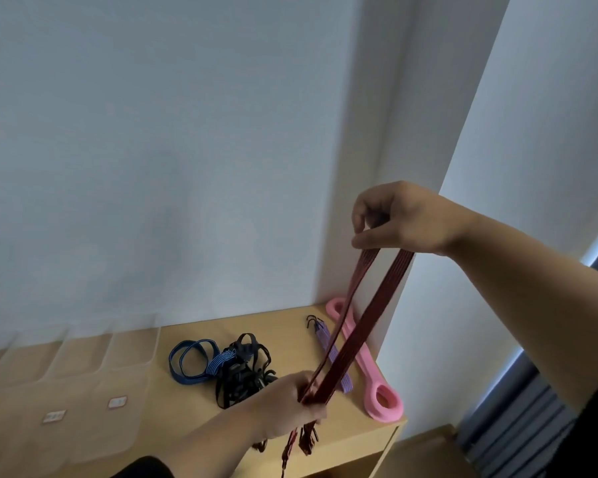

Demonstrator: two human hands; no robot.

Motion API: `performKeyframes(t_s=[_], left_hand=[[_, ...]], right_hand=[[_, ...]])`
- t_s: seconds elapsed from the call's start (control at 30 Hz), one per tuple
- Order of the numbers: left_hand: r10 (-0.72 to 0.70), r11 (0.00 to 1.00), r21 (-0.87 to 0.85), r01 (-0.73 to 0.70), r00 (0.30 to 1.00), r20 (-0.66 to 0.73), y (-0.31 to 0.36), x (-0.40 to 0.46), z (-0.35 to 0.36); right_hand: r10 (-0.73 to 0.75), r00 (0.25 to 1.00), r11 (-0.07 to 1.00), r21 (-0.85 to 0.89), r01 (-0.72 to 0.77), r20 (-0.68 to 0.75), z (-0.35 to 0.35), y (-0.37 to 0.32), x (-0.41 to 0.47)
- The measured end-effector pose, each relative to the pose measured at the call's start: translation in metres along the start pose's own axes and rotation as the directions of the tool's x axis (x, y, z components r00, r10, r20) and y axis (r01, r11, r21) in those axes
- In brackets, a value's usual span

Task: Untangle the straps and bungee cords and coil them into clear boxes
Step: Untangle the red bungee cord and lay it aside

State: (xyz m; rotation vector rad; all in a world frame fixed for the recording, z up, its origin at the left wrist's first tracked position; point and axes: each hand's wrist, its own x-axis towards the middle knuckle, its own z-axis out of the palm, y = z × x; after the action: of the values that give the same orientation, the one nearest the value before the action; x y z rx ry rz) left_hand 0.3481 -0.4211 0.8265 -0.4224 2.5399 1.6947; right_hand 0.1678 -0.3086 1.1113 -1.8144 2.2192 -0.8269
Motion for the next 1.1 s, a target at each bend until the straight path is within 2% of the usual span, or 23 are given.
performKeyframes(t_s=[0.13,0.23,0.33,0.43,0.5,0.57,0.67,0.77,0.87,1.0,1.1], left_hand=[[0.005,0.996,-0.093,-0.010,0.999,-0.054,0.008,0.001,0.003],[0.078,0.977,-0.187,-0.103,0.987,-0.139,0.031,0.007,0.002],[0.163,0.956,-0.195,-0.220,0.949,-0.271,0.060,0.013,-0.005],[0.147,0.974,-0.103,-0.203,0.905,-0.399,0.068,0.021,-0.017],[0.095,0.982,-0.102,-0.158,0.886,-0.455,0.064,0.023,-0.028],[0.061,0.969,-0.189,-0.160,0.894,-0.445,0.065,0.021,-0.038],[0.097,0.947,-0.240,-0.214,0.901,-0.422,0.076,0.020,-0.053],[0.133,0.962,-0.160,-0.222,0.891,-0.434,0.090,0.018,-0.067],[0.199,0.970,-0.044,-0.238,0.888,-0.415,0.107,0.017,-0.071],[0.257,0.926,-0.155,-0.344,0.876,-0.408,0.133,0.018,-0.072],[0.249,0.819,-0.392,-0.419,0.875,-0.415,0.147,0.024,-0.072]], right_hand=[[-0.071,0.997,0.997,0.032,0.071,-0.006,0.007,-0.008,0.005],[-0.110,0.994,0.994,0.009,0.110,0.027,0.011,-0.013,0.009],[-0.113,0.993,0.991,-0.069,0.115,0.034,0.007,-0.012,0.011],[-0.046,0.999,0.991,-0.127,0.042,-0.028,-0.010,0.005,0.008],[0.011,0.999,0.985,-0.170,-0.019,-0.045,-0.020,0.024,0.000],[0.067,0.998,0.977,-0.202,-0.070,-0.021,-0.023,0.048,-0.011],[0.185,0.977,0.951,-0.268,-0.151,0.105,-0.009,0.086,-0.034],[0.269,0.942,0.907,-0.381,-0.178,0.202,0.017,0.119,-0.058],[0.307,0.931,0.865,-0.465,-0.187,0.197,0.053,0.141,-0.072],[0.280,0.943,0.919,-0.334,-0.210,0.179,0.110,0.154,-0.083],[0.267,0.936,0.963,-0.083,-0.255,0.230,0.149,0.151,-0.090]])
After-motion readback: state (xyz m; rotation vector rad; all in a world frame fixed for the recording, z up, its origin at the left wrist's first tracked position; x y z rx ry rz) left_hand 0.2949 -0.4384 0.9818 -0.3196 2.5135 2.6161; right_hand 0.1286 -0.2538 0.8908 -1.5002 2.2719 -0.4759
